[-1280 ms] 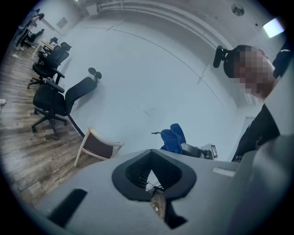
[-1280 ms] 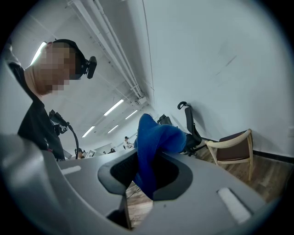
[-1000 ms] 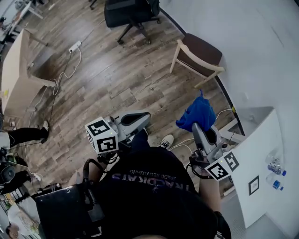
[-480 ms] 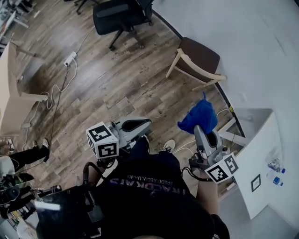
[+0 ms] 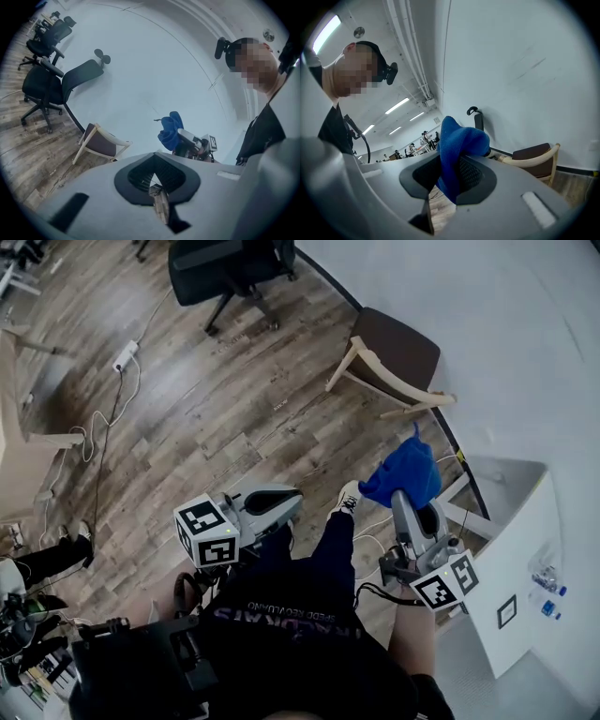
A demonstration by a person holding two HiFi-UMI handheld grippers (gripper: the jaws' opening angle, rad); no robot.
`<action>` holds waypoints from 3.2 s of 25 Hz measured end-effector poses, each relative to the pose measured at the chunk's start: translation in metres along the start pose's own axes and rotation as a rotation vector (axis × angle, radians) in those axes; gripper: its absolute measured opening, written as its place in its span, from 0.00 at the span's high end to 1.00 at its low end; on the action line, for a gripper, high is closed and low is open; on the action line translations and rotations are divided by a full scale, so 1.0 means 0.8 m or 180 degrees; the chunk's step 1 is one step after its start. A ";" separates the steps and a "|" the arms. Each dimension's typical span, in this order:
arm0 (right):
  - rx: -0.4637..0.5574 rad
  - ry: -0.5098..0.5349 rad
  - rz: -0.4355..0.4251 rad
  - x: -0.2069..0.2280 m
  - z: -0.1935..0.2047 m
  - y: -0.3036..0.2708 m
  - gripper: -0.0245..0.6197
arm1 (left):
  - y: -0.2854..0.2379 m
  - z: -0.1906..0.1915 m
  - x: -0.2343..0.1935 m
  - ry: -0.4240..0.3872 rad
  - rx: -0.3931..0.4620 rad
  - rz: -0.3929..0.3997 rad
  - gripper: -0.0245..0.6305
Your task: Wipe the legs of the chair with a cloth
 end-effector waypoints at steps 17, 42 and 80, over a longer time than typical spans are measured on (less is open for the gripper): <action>-0.0669 0.0367 -0.0511 0.242 -0.024 -0.068 0.82 | -0.213 0.036 -0.082 -0.0464 0.0180 -0.0667 0.95; -0.0799 0.1078 -0.0323 0.457 0.250 -0.242 0.82 | -0.247 0.322 -0.345 -0.1095 0.0037 -0.0297 0.95; -0.0570 0.1275 -0.0102 0.758 0.443 -0.450 0.82 | -0.263 0.345 -0.543 -0.1250 0.0417 -0.0026 0.96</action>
Point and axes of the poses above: the fingertips, and each gripper's own axes: y backward along the fingers, x to its right, z out of its underside, the point moved 5 cm from there along y, backward along the fingers, and after that the axes turned 8 degrees about -y, right-handed, at the moved point
